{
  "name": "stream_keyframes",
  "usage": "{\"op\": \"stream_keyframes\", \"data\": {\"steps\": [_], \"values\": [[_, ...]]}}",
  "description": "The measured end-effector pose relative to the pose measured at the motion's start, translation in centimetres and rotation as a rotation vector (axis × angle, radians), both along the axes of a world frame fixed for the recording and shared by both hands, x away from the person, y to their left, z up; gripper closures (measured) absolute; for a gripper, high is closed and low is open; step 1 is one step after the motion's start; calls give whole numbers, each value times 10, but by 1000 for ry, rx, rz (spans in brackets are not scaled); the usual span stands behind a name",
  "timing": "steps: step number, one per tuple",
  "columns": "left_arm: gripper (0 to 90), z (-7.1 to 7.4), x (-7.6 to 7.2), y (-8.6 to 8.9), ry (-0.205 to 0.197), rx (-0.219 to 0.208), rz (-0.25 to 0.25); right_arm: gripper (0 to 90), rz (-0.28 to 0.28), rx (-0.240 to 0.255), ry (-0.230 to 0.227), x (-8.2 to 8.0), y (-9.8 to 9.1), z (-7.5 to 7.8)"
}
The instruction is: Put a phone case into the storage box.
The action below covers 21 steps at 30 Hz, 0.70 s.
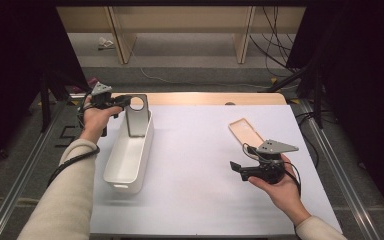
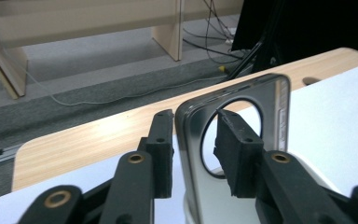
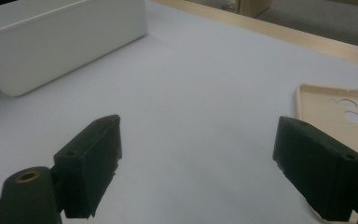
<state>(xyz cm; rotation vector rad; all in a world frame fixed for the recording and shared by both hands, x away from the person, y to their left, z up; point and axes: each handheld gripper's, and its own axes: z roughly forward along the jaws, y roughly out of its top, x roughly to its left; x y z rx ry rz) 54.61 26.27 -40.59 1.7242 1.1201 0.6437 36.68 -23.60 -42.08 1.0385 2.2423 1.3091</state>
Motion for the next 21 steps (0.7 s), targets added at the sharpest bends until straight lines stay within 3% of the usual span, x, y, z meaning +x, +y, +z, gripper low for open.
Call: {"op": "stream_keyframes", "data": {"steps": [6,14,18,21], "values": [[511,-1,0,-1,33,-8,34,163,0,0,0,0,0,0],[226,3,-7,3,64,-77,96,162,-1,-2,1,0,1,0],[238,6,-17,8,71,-72,60,162,-4,-1,-3,0,1,0],[214,11,-26,11,85,-66,71,162,-9,-1,-1,1,0,0]]}}
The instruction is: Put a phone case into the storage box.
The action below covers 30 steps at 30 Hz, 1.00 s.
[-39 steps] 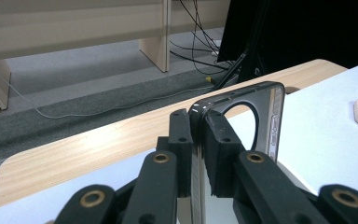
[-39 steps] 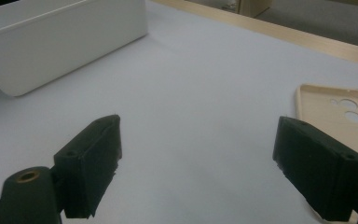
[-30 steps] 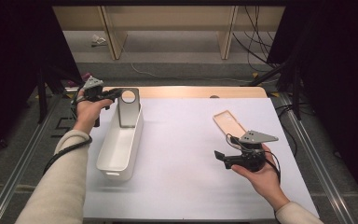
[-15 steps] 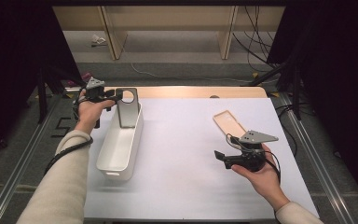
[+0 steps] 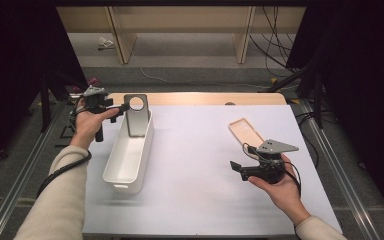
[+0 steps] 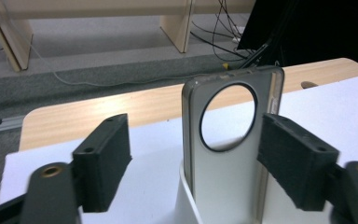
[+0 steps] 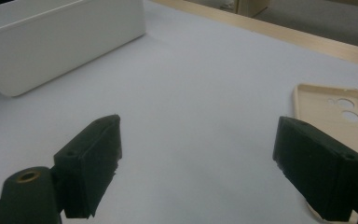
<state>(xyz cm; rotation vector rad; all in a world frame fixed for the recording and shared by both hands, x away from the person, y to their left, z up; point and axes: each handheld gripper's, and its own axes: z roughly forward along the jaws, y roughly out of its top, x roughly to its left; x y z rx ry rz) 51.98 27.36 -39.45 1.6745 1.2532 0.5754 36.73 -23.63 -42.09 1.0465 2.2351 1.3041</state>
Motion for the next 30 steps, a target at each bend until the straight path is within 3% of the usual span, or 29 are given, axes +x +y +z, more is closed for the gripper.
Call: {"op": "stream_keyframes", "data": {"steps": [9,11,18,22,30], "values": [[0,5,-40,11,-27,25,6,162,-43,8,-3,4,-12,2],[0,5,-53,10,-41,38,-16,162,-60,8,-6,6,-16,3],[0,7,-91,1,-69,13,-48,162,-102,-7,-14,12,-28,3],[0,6,-112,-10,-113,4,-71,162,-122,-10,-15,16,-33,2],[0,-1,-142,-28,-137,21,-112,162,-146,-6,-16,21,-44,2]]}}
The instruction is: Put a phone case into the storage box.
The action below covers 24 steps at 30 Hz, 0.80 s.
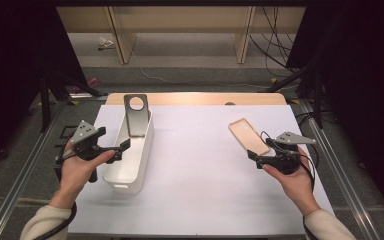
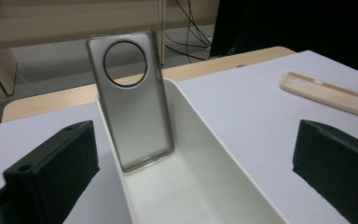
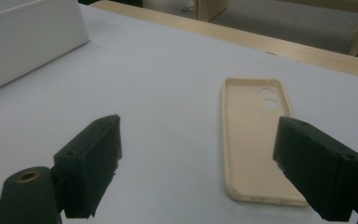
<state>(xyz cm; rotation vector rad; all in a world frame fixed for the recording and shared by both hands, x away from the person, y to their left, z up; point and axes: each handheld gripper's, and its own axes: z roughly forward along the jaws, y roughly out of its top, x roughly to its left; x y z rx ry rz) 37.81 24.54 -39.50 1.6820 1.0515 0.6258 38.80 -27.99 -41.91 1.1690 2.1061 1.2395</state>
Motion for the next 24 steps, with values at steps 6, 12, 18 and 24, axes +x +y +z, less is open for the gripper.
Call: {"op": "stream_keyframes", "data": {"steps": [6,12,18,24], "values": [[0,-5,-21,-11,-61,40,-38,162,-15,1,0,3,-5,0],[0,-17,-39,-22,-68,68,-73,162,-17,30,0,6,-6,2],[0,-17,-45,-23,-74,63,-82,162,-17,28,0,7,-7,1],[0,-20,-45,-24,-68,72,-87,162,-20,38,4,6,-6,2]]}}
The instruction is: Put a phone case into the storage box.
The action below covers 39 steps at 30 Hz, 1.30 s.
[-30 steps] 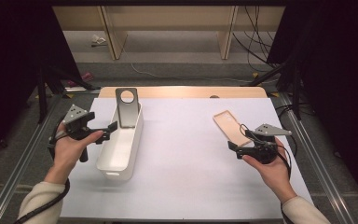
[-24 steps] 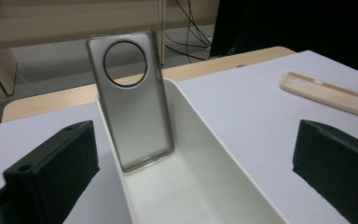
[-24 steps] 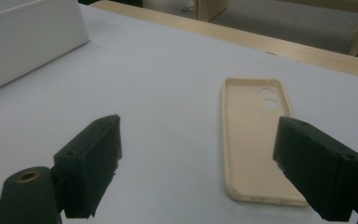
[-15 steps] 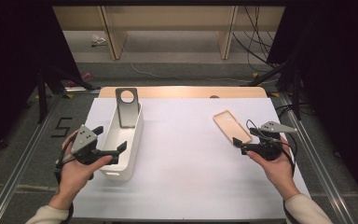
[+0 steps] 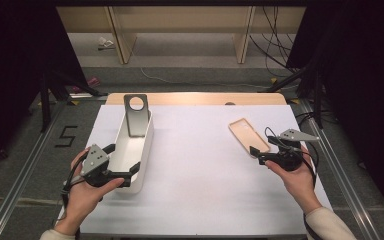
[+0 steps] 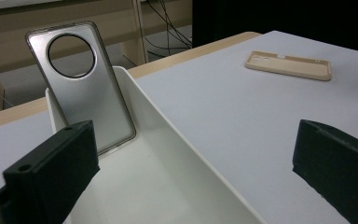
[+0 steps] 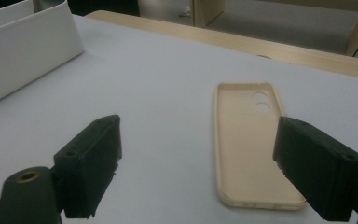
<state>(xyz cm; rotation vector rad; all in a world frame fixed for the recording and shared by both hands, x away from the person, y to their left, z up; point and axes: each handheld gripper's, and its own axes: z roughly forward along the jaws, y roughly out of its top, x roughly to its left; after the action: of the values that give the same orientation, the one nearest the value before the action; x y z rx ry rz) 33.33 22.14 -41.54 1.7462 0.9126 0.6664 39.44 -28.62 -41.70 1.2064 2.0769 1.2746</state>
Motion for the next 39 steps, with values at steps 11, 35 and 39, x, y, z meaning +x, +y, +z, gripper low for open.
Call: {"op": "stream_keyframes", "data": {"steps": [11,35,39], "values": [[0,-4,2,1,15,-13,0,169,-34,-12,2,11,-7,0],[12,-6,2,0,28,-13,14,900,-231,-133,271,91,-46,-36],[13,-7,3,1,32,-12,18,900,-231,-172,327,94,-47,-47]]}}
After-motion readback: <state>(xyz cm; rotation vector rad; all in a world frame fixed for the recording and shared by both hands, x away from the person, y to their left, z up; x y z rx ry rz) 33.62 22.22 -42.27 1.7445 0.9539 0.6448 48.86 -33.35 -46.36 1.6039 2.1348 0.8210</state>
